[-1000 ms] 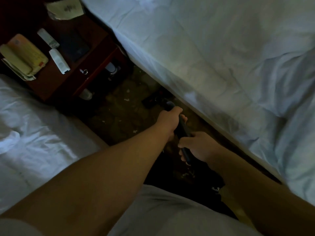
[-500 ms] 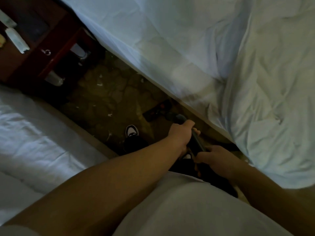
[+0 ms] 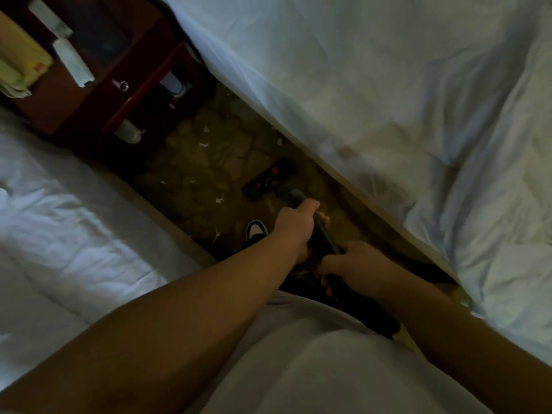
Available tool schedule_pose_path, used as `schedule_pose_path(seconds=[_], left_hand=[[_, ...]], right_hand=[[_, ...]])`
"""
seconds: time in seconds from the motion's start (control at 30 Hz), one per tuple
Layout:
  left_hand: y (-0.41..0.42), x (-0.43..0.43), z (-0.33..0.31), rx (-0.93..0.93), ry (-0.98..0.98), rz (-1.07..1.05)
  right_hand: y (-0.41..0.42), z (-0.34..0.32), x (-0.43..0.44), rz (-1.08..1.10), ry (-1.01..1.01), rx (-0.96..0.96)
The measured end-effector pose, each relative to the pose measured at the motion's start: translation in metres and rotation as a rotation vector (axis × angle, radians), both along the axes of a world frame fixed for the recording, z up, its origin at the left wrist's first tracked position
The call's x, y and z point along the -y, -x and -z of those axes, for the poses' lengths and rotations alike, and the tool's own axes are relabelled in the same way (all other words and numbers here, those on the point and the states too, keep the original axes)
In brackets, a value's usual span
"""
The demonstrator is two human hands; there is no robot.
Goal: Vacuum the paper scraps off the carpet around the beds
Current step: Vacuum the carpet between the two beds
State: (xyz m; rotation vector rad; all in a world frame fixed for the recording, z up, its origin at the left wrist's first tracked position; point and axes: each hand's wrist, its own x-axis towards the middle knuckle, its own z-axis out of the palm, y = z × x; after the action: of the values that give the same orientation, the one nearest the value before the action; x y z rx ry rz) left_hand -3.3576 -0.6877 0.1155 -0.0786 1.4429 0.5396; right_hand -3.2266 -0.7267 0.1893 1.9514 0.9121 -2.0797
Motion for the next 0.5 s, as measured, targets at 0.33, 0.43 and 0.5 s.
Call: schedule_pose_path(seconds=[0.33, 0.43, 0.5], left_hand=[[0.192, -0.145, 0.022, -0.205, -0.077, -0.09], [0.221, -0.167, 0.026, -0.212, -0.086, -0.111], [0.231, -0.175, 0.028, -0.212, -0.087, -0.138]], right_hand=[[0.188, 0.052, -0.152, -0.077, -0.102, -0.093], [0.216, 0.062, -0.177, -0.111, -0.108, -0.124], [0.225, 0.068, -0.186, -0.128, -0.104, -0.139]])
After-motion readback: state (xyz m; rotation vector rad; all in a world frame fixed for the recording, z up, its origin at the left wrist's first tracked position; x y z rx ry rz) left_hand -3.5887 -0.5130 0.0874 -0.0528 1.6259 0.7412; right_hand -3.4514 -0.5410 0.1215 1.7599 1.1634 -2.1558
